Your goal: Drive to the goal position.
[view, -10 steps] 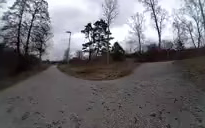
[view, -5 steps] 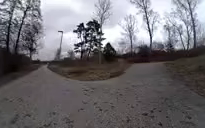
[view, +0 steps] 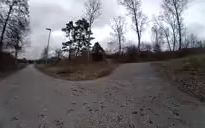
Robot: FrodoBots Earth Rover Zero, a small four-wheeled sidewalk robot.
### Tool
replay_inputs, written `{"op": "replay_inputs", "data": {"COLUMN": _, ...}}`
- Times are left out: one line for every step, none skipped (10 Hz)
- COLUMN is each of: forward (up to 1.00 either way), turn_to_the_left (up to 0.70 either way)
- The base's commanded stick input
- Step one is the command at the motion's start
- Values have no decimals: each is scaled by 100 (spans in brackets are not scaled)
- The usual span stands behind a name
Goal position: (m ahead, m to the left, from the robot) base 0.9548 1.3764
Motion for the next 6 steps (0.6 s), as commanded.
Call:
{"op": "replay_inputs", "data": {"forward": 0, "turn_to_the_left": 0}}
{"op": "replay_inputs", "data": {"forward": 0, "turn_to_the_left": 0}}
{"op": "replay_inputs", "data": {"forward": 0, "turn_to_the_left": 0}}
{"op": "replay_inputs", "data": {"forward": 0, "turn_to_the_left": 0}}
{"op": "replay_inputs", "data": {"forward": 0, "turn_to_the_left": 0}}
{"op": "replay_inputs", "data": {"forward": 0, "turn_to_the_left": 0}}
